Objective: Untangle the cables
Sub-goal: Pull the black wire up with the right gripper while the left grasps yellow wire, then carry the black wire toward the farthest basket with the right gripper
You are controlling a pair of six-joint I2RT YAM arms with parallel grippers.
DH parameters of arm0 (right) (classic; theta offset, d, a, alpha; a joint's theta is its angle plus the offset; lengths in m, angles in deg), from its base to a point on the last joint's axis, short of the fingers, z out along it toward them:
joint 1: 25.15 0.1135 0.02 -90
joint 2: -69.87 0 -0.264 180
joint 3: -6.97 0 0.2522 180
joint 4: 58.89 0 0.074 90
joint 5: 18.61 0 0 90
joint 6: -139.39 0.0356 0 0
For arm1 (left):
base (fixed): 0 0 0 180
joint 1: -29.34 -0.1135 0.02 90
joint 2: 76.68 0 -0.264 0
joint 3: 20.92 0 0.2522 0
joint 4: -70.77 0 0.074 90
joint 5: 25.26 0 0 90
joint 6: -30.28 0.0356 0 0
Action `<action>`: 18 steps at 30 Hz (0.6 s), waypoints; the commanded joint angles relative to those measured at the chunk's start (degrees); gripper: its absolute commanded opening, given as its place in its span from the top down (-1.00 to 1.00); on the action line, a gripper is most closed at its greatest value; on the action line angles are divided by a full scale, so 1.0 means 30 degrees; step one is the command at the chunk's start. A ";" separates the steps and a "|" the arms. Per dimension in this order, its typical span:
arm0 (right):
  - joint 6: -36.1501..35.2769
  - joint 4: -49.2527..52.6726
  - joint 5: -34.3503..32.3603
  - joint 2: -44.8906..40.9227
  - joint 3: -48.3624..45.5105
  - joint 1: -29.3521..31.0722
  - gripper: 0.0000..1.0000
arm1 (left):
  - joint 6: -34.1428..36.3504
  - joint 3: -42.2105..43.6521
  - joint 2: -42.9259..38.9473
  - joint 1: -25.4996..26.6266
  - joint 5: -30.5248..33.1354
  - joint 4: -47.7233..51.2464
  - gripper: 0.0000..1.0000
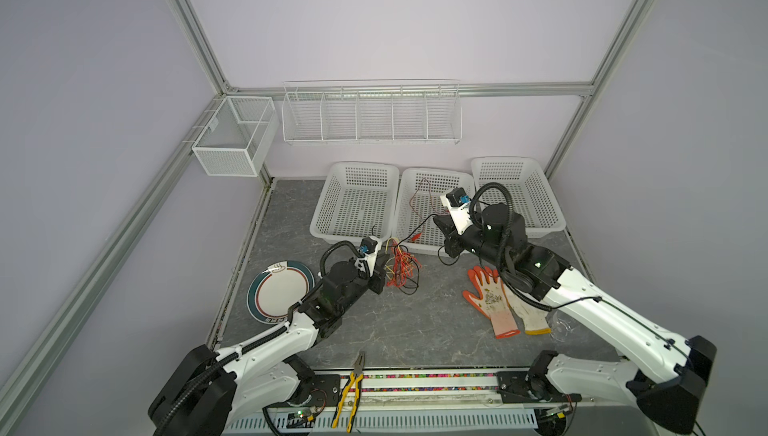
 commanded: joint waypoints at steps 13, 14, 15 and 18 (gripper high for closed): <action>0.3245 0.3106 -0.6979 -0.4202 -0.2987 -0.4368 0.87 | -0.0894 -0.1071 -0.2116 -0.0032 0.6109 0.5366 1.00; 0.3252 0.3264 -0.7158 -0.4505 -0.3107 -0.4596 0.87 | -0.0888 -0.1057 -0.2110 -0.0032 0.6139 0.5425 1.00; 0.3277 0.3421 -0.7370 -0.4726 -0.3171 -0.4776 0.87 | -0.0853 -0.1063 -0.2083 -0.0032 0.6216 0.5531 1.00; 0.3359 0.4088 -0.8128 -0.5242 -0.3306 -0.5442 0.87 | -0.1087 -0.1148 -0.2074 -0.0032 0.6821 0.6019 1.00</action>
